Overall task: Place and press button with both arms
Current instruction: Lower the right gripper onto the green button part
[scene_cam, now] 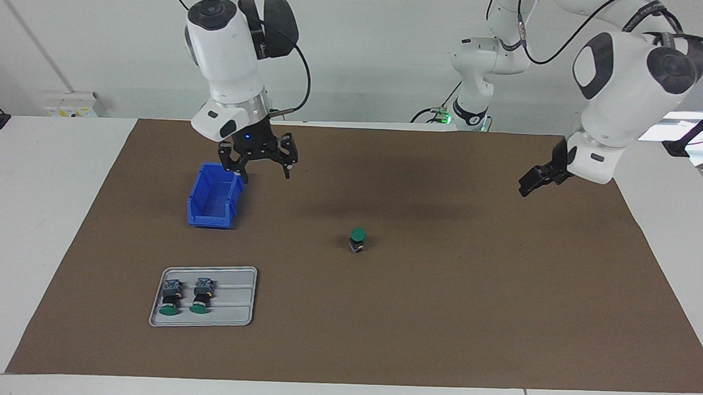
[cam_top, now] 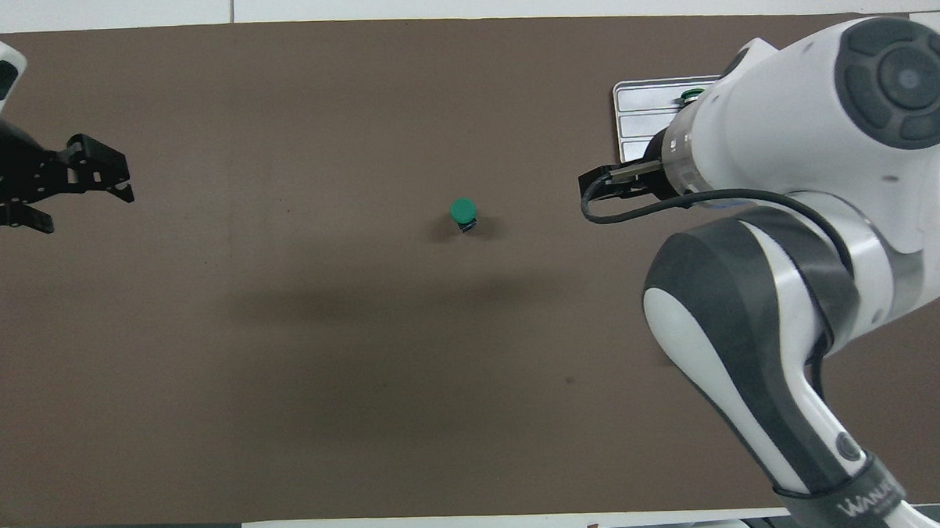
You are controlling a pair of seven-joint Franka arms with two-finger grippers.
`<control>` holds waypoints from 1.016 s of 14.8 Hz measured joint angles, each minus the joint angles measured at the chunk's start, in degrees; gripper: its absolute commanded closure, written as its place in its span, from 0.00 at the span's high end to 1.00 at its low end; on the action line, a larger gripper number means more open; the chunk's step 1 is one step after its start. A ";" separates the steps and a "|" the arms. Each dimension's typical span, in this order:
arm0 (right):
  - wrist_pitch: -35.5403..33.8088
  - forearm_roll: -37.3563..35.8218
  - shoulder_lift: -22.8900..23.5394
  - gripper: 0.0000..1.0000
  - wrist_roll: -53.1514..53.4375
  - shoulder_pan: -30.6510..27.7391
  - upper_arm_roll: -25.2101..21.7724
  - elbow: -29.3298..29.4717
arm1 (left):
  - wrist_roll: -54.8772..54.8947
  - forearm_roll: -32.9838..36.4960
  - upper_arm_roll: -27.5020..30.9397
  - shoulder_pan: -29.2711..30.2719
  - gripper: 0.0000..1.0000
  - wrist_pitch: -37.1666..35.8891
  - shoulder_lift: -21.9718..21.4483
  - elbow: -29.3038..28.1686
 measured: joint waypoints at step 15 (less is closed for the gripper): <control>14.05 0.31 18.11 0.97 6.12 0.09 8.27 2.82 | 14.47 1.76 -1.35 1.96 1.00 0.44 -5.52 -6.87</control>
